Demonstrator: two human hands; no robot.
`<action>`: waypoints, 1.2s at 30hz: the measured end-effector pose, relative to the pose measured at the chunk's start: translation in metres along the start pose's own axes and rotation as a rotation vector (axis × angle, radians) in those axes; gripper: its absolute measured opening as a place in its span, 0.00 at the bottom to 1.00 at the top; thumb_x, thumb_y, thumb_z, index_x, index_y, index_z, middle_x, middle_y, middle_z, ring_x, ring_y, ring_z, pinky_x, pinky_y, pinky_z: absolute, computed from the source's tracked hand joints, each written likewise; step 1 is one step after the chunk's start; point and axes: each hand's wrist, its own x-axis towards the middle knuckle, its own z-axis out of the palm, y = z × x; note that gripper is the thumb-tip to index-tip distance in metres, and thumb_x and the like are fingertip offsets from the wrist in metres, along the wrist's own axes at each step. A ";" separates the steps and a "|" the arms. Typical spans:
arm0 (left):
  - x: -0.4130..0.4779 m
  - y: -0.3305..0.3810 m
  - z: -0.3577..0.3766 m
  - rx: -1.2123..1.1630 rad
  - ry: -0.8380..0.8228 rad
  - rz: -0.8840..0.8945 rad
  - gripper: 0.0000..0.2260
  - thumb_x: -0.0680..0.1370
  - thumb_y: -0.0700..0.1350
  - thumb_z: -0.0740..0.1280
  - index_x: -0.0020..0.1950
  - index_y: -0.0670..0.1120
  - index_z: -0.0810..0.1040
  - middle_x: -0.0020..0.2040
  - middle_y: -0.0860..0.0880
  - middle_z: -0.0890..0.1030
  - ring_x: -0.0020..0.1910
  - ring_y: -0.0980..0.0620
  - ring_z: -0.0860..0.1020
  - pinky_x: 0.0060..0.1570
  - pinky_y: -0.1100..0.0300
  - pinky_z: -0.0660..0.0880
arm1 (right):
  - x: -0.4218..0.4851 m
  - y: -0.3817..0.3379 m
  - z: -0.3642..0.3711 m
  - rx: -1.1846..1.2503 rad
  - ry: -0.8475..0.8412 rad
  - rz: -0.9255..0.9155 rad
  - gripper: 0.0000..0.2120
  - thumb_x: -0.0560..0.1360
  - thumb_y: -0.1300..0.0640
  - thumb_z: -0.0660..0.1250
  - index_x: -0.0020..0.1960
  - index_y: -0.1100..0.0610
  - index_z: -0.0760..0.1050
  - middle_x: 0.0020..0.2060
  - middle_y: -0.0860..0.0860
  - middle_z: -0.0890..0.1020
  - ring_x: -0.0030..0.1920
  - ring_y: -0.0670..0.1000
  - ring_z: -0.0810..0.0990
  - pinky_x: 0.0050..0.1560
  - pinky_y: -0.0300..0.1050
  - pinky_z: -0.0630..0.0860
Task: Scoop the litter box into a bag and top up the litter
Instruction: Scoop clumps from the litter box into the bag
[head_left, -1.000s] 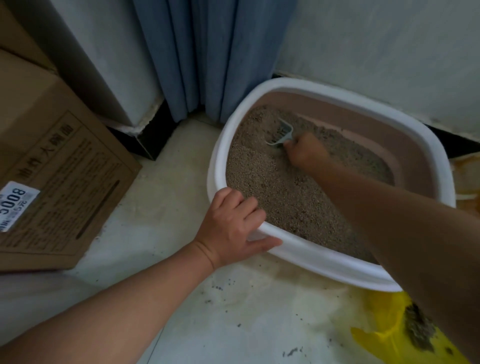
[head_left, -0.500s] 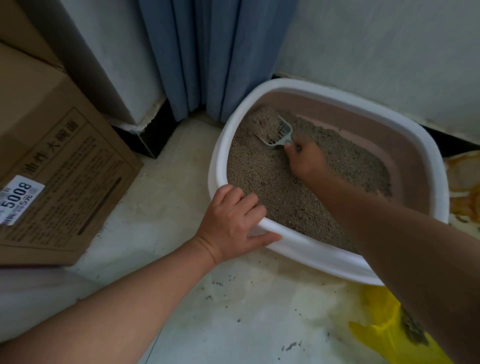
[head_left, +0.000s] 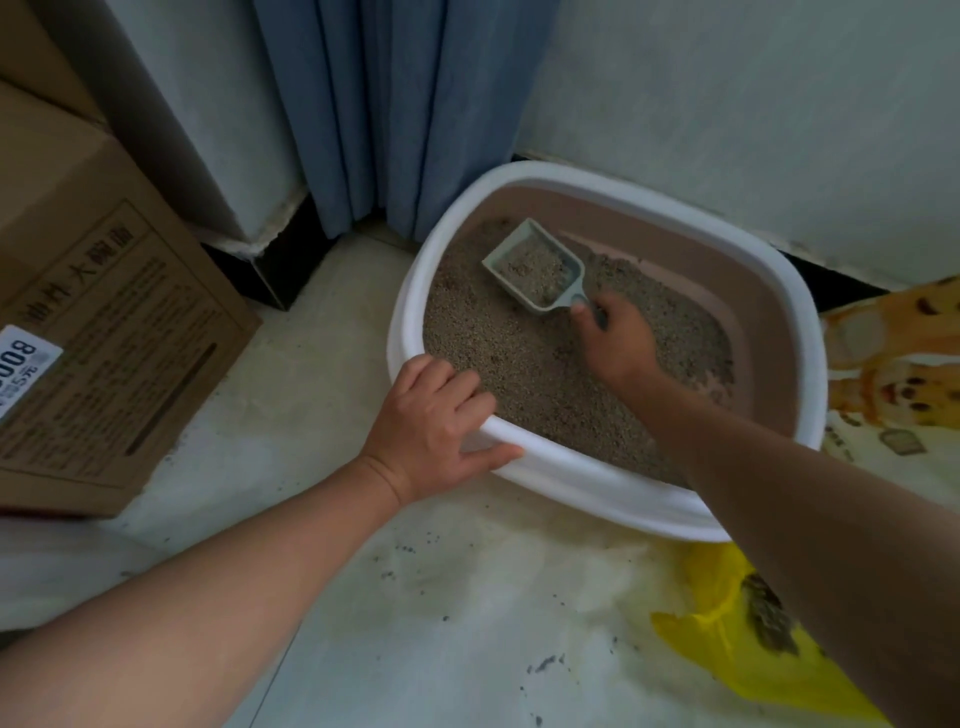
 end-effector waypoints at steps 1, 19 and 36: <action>0.000 0.000 0.000 0.005 -0.002 -0.001 0.23 0.78 0.65 0.63 0.40 0.45 0.75 0.38 0.48 0.74 0.38 0.45 0.71 0.47 0.49 0.71 | -0.003 0.001 -0.001 0.003 -0.001 -0.004 0.13 0.83 0.46 0.59 0.58 0.54 0.76 0.39 0.48 0.76 0.37 0.48 0.74 0.33 0.40 0.64; 0.000 0.006 -0.009 0.043 -0.110 -0.046 0.24 0.78 0.66 0.61 0.43 0.44 0.76 0.41 0.47 0.74 0.41 0.45 0.71 0.50 0.49 0.69 | -0.060 0.016 -0.047 -0.125 -0.044 -0.107 0.10 0.82 0.46 0.59 0.52 0.50 0.75 0.34 0.45 0.76 0.33 0.46 0.74 0.32 0.43 0.64; 0.008 0.019 -0.023 0.044 -0.254 -0.182 0.27 0.72 0.72 0.60 0.39 0.48 0.75 0.39 0.52 0.71 0.43 0.47 0.71 0.54 0.50 0.68 | -0.118 0.055 -0.113 -0.172 0.008 -0.034 0.11 0.83 0.46 0.59 0.54 0.51 0.76 0.37 0.48 0.80 0.34 0.46 0.76 0.33 0.44 0.69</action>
